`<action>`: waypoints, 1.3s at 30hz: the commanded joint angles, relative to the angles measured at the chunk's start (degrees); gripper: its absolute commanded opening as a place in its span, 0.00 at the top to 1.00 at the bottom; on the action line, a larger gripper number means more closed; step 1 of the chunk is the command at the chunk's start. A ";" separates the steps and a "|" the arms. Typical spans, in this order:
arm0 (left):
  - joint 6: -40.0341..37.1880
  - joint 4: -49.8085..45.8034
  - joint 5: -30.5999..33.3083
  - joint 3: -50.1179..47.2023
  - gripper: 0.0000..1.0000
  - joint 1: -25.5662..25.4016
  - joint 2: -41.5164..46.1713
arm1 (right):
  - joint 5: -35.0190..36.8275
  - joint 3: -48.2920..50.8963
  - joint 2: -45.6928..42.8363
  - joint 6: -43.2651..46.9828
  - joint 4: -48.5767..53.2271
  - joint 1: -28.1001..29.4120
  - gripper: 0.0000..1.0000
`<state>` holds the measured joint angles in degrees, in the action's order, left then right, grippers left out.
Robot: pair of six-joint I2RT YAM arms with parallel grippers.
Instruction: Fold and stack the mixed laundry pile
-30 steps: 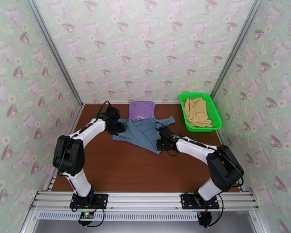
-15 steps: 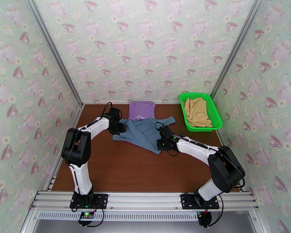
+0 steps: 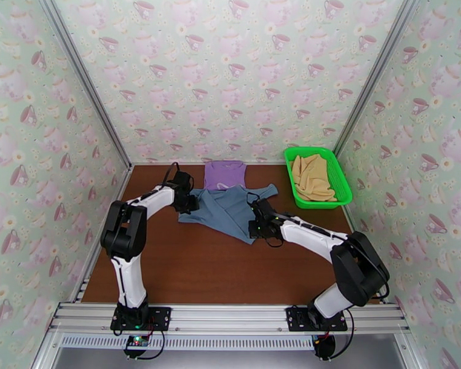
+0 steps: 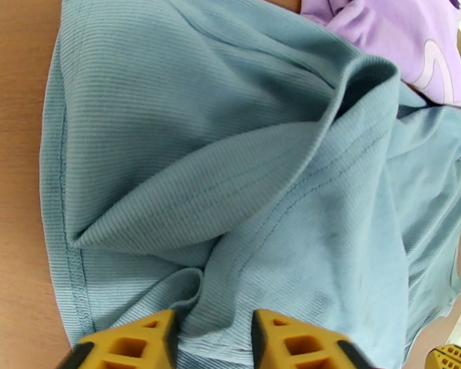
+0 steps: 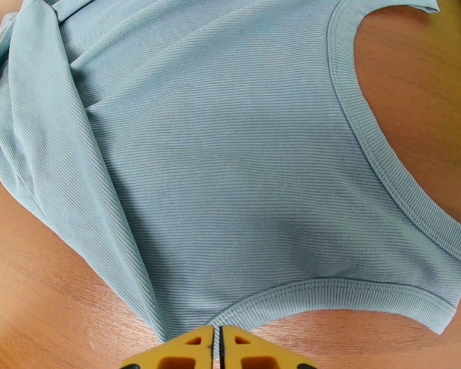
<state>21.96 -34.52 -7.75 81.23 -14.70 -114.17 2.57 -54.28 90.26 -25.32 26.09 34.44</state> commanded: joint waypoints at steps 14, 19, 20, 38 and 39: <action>1.69 -5.90 4.48 -7.20 1.00 -3.30 21.15 | -1.06 2.15 -5.10 8.52 2.46 0.41 0.88; 5.24 -8.91 7.20 -15.50 1.00 -6.49 33.51 | -0.47 -0.13 -6.50 17.63 5.65 2.86 0.68; 6.21 -9.36 7.56 -17.67 1.00 -7.35 35.89 | 0.45 -1.23 -6.27 19.51 6.87 3.90 0.63; 15.71 -5.89 14.26 -44.53 1.00 -11.23 55.32 | 11.27 -0.87 3.29 32.62 6.29 14.47 0.54; 15.45 -5.79 14.93 -44.21 1.00 -11.16 54.82 | 11.31 -0.95 3.81 32.45 6.58 14.78 0.55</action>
<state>36.97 -42.30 4.12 36.71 -26.20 -58.41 11.31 -55.42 92.62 6.11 33.56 48.71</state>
